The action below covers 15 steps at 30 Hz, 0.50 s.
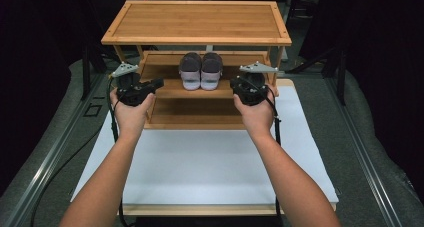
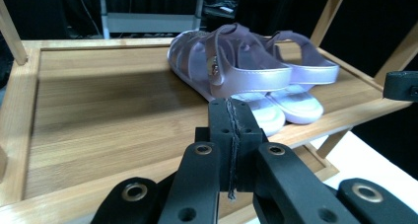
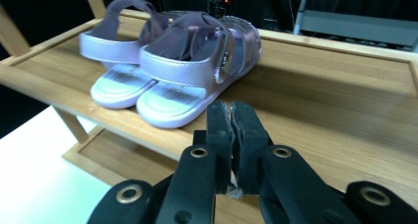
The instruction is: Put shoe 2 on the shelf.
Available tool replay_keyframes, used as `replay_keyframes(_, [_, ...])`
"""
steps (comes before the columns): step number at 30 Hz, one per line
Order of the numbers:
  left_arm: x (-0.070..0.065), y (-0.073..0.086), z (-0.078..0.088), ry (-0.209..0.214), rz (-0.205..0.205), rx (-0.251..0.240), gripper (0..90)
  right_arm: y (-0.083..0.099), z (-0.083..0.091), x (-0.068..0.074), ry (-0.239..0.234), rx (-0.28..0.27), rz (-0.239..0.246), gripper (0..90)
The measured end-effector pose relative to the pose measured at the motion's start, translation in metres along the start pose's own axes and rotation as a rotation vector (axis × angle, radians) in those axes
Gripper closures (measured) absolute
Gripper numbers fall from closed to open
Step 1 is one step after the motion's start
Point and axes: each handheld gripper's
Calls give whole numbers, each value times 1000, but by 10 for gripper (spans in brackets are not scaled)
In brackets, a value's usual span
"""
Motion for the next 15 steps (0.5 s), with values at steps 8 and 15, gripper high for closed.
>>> replay_keyframes(8, [-3, 11, 28, 30, -40, 4, 893, 18, 42, -2, -27, -10, 14, 853])
replay_keyframes(15, [4, 39, 54, 42, -54, 32, 880, 49, 73, -12, -17, 2, -7, 839])
Point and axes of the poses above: each handheld gripper's, and its own axes: z roughly backward along the jaws, y roughly out of its underside, x roughly to its left, and after that the axes turned 14 degrees about z, right-handed
